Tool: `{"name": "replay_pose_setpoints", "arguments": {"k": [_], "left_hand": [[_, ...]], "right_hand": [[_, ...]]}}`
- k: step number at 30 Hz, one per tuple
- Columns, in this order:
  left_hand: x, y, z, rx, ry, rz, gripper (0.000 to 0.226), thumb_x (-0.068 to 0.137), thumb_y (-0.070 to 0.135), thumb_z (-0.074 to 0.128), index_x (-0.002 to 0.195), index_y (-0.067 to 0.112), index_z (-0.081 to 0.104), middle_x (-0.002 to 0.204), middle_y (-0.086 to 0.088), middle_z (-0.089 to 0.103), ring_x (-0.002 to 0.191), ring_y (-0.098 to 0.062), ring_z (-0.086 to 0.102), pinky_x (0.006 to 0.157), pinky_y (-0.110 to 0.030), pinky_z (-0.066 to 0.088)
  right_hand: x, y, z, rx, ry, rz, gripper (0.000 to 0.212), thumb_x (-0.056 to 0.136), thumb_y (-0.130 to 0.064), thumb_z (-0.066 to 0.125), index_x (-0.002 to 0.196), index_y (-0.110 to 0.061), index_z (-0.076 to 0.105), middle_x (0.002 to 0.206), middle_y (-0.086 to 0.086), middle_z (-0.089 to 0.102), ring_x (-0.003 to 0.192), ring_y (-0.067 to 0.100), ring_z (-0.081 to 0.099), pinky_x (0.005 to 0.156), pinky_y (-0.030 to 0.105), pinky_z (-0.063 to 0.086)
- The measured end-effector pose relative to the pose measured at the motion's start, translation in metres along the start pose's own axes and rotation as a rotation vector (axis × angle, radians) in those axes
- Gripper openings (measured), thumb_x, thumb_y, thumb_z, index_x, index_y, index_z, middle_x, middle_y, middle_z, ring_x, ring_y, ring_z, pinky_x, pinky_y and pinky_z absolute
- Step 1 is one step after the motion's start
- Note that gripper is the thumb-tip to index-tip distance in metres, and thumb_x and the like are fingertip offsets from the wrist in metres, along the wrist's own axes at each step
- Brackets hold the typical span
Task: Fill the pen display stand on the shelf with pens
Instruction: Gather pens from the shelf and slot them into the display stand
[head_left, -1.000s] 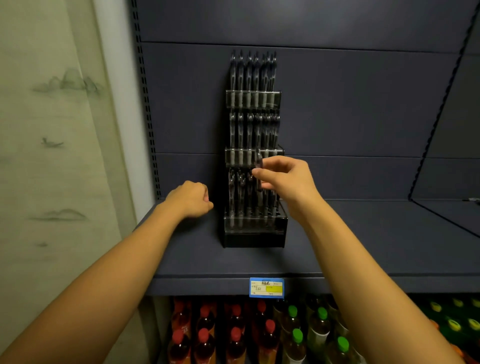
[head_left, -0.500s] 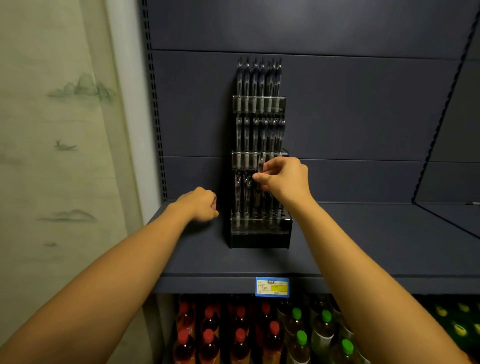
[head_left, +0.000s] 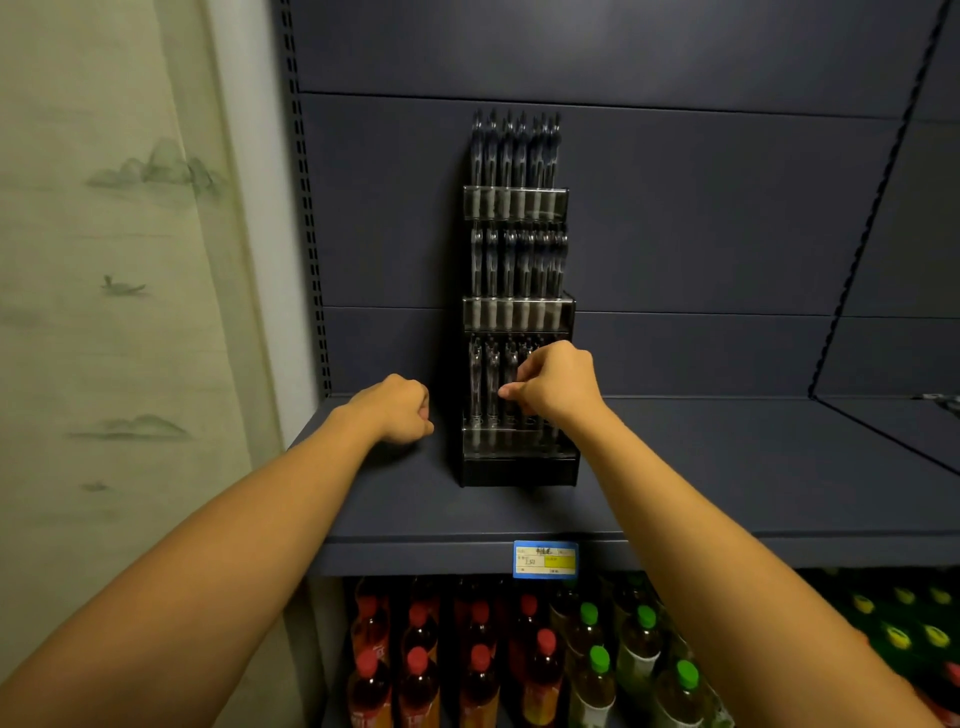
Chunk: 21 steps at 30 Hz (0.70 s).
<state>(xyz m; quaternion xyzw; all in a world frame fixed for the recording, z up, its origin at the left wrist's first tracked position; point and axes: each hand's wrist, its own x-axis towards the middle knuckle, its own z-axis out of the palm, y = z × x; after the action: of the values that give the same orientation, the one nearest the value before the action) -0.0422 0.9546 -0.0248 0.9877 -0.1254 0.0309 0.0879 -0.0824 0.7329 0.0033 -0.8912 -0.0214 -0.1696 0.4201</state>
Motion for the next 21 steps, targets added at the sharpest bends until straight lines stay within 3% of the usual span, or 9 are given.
{"name": "replay_pose_setpoints", "arguments": {"k": [4, 8, 14, 21], "left_hand": [[-0.004, 0.001, -0.007, 0.002, 0.009, 0.010, 0.007, 0.088, 0.026, 0.065, 0.089, 0.019, 0.062, 0.095, -0.001, 0.061, 0.086, -0.023, 0.062, 0.083, -0.045, 0.058], [-0.005, 0.003, -0.009, -0.019, 0.024, 0.030, 0.006, 0.088, 0.026, 0.064, 0.090, 0.021, 0.062, 0.095, 0.001, 0.061, 0.086, -0.021, 0.062, 0.082, -0.044, 0.057], [-0.004, 0.008, -0.001, -0.028, 0.007, 0.061, 0.007, 0.088, 0.029, 0.063, 0.090, 0.022, 0.062, 0.095, 0.002, 0.062, 0.087, -0.020, 0.061, 0.082, -0.043, 0.057], [-0.023, 0.023, -0.016, 0.010, 0.038, 0.039, 0.010, 0.091, 0.031, 0.061, 0.087, 0.023, 0.060, 0.095, 0.000, 0.062, 0.086, -0.021, 0.060, 0.081, -0.041, 0.056]], "right_hand": [[-0.003, -0.002, -0.003, -0.087, -0.013, -0.010, 0.024, 0.079, -0.023, 0.087, 0.088, -0.007, 0.071, 0.102, 0.016, 0.072, 0.106, 0.030, 0.069, 0.098, 0.039, 0.056], [-0.008, -0.001, -0.004, -0.172, -0.015, -0.021, 0.037, 0.081, -0.023, 0.085, 0.109, -0.003, 0.070, 0.114, 0.015, 0.070, 0.110, 0.029, 0.066, 0.098, 0.037, 0.055], [-0.017, 0.008, -0.014, -0.249, 0.030, -0.104, 0.022, 0.090, -0.019, 0.077, 0.107, -0.007, 0.070, 0.104, 0.011, 0.071, 0.097, 0.026, 0.068, 0.088, 0.035, 0.058], [-0.037, 0.023, -0.040, -0.428, 0.065, -0.162, 0.015, 0.092, -0.012, 0.062, 0.105, -0.010, 0.068, 0.098, 0.011, 0.069, 0.087, 0.030, 0.066, 0.077, 0.044, 0.060]]}}
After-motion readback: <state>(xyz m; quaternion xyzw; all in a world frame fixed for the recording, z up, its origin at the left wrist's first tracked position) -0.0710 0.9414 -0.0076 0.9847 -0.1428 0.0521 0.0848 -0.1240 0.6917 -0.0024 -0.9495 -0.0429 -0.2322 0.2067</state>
